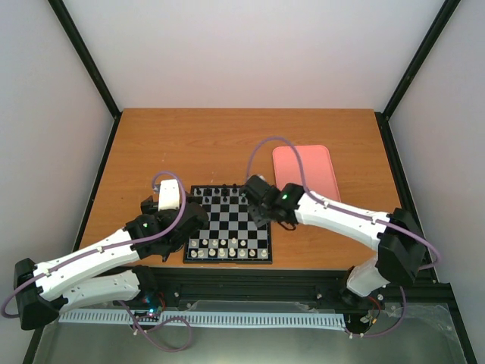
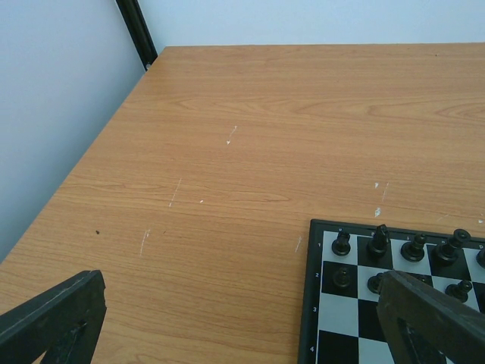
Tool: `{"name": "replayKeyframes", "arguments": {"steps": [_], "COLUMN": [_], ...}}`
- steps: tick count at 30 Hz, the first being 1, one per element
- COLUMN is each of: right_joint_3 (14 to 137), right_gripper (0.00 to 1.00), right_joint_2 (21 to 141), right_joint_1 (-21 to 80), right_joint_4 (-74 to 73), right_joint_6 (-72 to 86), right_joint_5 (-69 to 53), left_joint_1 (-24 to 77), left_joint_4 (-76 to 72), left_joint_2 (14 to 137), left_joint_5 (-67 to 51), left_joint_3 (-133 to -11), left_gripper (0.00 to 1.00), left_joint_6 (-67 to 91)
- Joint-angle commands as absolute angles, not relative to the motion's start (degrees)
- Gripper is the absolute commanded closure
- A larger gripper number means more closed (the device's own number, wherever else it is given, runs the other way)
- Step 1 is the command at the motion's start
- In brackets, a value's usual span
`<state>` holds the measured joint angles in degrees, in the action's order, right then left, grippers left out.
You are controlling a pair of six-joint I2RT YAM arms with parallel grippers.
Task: Set up the chess pieces on the board
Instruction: Pick up the chess piece from the storage box.
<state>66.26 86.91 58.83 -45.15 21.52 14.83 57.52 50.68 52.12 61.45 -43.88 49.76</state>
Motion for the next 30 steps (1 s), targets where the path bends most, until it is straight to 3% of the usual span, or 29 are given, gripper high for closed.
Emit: {"name": "replayKeyframes", "arguments": {"steps": [1,10,24,30], "right_joint_3": [62.7,58.9,56.5,56.0], "right_gripper": [0.44,0.45,0.50,0.56], "right_joint_2": [85.6,88.4,94.0,95.1], "right_joint_1": [50.1,36.5,33.8,33.4], "right_joint_4": [-45.5,-40.1,-35.5,-34.1], "right_joint_6": [21.4,17.5,16.9,16.5], "right_joint_5": [18.7,14.2,9.5,7.8], "left_joint_1": [57.2,57.2,57.2,57.2], "left_joint_4": [50.8,50.6,50.5,50.5], "left_joint_2": [52.1,52.2,52.6,53.1], "left_joint_5": [62.3,62.4,62.5,62.9], "left_joint_3": [-46.0,-45.8,-45.8,-45.6], "left_gripper": [0.00,0.00,0.00,0.00], "left_joint_6": [50.1,50.1,49.8,49.9]}}
